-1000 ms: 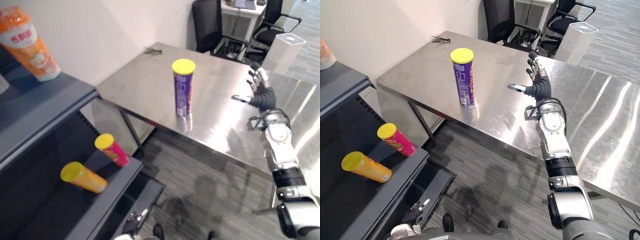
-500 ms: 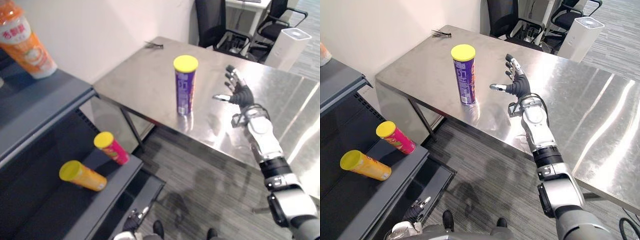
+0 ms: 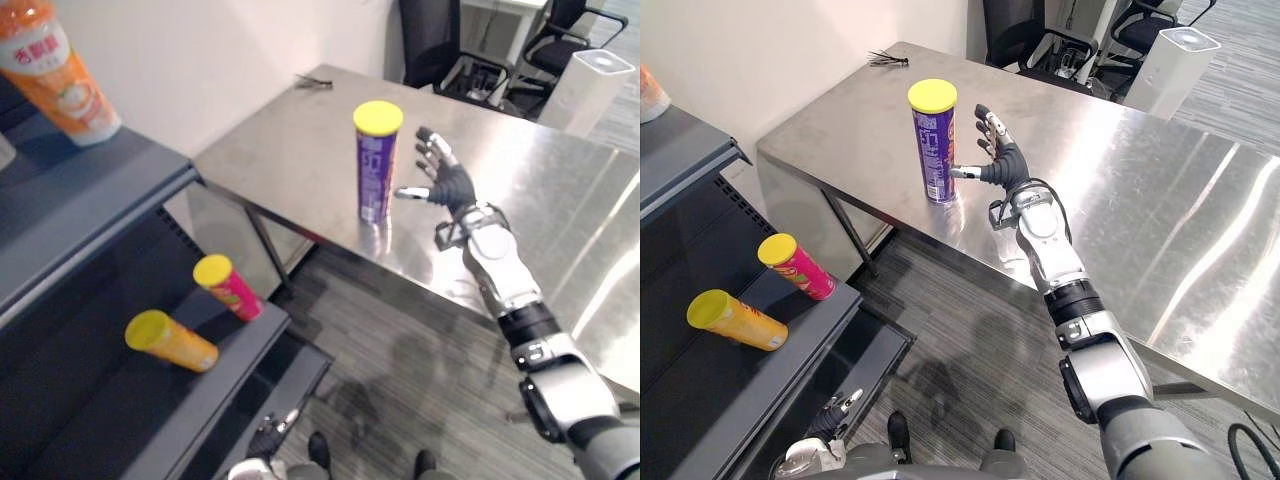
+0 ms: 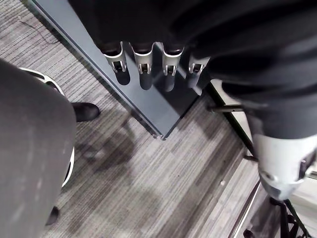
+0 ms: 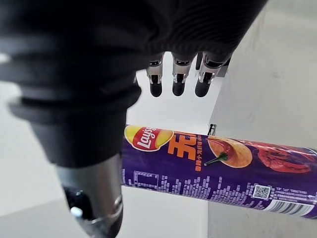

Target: Put the gum and the chips on the shelf.

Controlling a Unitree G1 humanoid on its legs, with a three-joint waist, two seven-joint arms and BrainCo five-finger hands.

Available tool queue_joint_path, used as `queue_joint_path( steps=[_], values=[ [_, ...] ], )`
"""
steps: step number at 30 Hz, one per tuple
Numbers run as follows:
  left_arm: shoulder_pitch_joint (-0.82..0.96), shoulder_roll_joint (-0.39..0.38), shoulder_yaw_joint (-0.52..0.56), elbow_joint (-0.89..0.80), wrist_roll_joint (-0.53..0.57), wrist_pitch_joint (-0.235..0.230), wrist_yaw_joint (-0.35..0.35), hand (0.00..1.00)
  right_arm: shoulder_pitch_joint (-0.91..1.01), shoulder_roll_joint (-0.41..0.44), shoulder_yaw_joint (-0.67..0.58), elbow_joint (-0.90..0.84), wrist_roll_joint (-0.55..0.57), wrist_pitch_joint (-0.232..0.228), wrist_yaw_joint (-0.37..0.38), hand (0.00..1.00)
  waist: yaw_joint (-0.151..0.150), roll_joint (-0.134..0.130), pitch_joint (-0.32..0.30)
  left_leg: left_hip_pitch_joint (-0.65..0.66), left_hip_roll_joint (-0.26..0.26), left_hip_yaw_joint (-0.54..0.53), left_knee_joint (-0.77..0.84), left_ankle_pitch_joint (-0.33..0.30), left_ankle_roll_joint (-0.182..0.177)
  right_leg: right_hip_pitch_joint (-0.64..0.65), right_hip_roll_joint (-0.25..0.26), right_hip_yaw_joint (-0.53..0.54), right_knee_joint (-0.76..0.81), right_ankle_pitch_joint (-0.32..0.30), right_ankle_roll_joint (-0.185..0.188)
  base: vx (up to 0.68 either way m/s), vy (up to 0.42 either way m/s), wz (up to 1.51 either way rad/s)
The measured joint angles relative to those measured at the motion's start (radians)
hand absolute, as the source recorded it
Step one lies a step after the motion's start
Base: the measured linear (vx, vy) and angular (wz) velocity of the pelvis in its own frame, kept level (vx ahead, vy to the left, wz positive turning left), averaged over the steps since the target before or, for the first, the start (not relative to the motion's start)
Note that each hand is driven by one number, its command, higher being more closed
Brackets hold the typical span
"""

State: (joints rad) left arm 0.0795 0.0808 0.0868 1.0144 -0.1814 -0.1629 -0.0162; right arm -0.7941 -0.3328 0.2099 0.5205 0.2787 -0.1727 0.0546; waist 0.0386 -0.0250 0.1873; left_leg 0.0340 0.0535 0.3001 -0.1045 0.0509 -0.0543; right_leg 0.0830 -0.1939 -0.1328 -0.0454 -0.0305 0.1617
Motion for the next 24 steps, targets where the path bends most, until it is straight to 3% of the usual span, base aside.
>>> queue_joint_path(
  steps=[24],
  values=[
    [-0.017, -0.001, 0.007, -0.009, -0.014, 0.000, 0.003, 0.00, -0.114, 0.041, 0.002, 0.139, 0.001, 0.037, -0.007, 0.00, 0.029, -0.004, 0.027, -0.015, -0.004, -0.033, -0.001, -0.001, -0.002, 0.010, -0.002, -0.044, -0.007, 0.000, 0.000, 0.01, -0.005, 0.04]
  ],
)
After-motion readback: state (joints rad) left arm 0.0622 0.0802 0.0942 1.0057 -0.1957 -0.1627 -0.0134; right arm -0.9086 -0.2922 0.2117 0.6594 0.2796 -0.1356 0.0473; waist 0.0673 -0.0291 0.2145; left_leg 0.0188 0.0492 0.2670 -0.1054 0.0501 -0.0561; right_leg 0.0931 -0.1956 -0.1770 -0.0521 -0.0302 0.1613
